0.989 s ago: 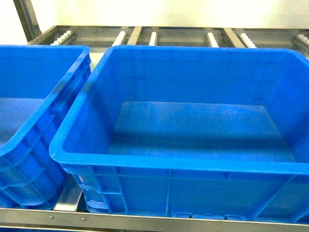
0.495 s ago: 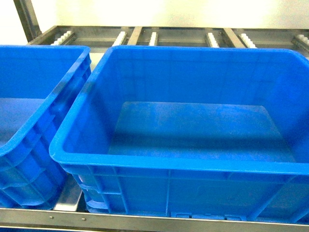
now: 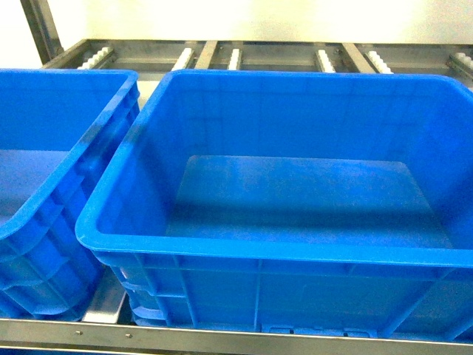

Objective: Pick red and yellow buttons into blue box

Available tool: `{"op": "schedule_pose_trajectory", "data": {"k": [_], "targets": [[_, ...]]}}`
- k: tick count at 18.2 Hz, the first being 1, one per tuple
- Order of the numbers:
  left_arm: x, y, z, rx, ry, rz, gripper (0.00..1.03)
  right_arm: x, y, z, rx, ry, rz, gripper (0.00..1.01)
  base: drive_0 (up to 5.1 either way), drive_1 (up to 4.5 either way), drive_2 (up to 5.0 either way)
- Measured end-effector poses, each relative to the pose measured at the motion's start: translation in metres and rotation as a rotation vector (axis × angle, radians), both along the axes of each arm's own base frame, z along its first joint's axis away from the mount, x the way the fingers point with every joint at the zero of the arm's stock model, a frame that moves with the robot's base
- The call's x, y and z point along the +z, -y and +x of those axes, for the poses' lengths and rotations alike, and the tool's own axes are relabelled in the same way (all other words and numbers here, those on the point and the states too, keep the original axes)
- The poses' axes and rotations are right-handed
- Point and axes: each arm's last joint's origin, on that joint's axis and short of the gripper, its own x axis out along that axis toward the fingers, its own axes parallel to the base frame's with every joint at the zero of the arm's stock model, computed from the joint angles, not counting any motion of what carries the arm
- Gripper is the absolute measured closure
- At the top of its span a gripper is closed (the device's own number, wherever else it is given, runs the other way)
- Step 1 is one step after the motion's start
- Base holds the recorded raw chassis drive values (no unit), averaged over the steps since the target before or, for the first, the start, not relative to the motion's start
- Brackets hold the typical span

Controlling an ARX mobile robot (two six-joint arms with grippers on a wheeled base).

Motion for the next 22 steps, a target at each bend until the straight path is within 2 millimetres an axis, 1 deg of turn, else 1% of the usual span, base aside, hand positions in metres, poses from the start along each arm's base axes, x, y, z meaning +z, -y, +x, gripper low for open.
{"op": "schedule_pose_trajectory", "data": {"k": [2, 3, 4, 6, 12, 13, 15, 16, 20, 22], "targets": [[-0.001, 0.0, -0.002, 0.0, -0.007, 0.0, 1.01, 0.0, 0.0, 0.0, 0.0, 0.0, 0.0, 0.99, 0.0, 0.0, 0.0], [-0.007, 0.0, -0.008, -0.002, -0.056, 0.0, 1.01, 0.0, 0.0, 0.0, 0.0, 0.0, 0.0, 0.99, 0.0, 0.0, 0.0], [-0.002, 0.0, -0.012, 0.0, 0.005, 0.0, 1.01, 0.0, 0.0, 0.0, 0.0, 0.0, 0.0, 0.99, 0.0, 0.0, 0.0], [-0.004, 0.0, -0.012, 0.0, -0.02, 0.0, 1.01, 0.0, 0.0, 0.0, 0.0, -0.002, 0.0, 0.99, 0.0, 0.0, 0.0], [-0.004, 0.0, -0.012, 0.0, -0.015, 0.0, 1.01, 0.0, 0.0, 0.0, 0.0, 0.0, -0.001, 0.99, 0.0, 0.0, 0.0], [-0.004, 0.0, -0.012, 0.0, -0.015, 0.0, 0.97, 0.0, 0.0, 0.0, 0.0, 0.0, 0.0, 0.87, 0.0, 0.0, 0.0], [-0.004, 0.0, -0.012, 0.0, -0.016, 0.0, 0.74, 0.0, 0.0, 0.0, 0.0, 0.0, 0.0, 0.63, 0.0, 0.0, 0.0], [-0.004, 0.0, -0.012, 0.0, -0.015, 0.0, 0.68, 0.0, 0.0, 0.0, 0.0, 0.0, 0.0, 0.58, 0.0, 0.0, 0.0], [-0.004, 0.0, -0.012, 0.0, -0.015, 0.0, 0.55, 0.0, 0.0, 0.0, 0.0, -0.001, 0.0, 0.43, 0.0, 0.0, 0.0], [-0.004, 0.0, -0.012, 0.0, -0.015, 0.0, 0.33, 0.0, 0.0, 0.0, 0.0, 0.0, 0.0, 0.21, 0.0, 0.0, 0.0]]}}
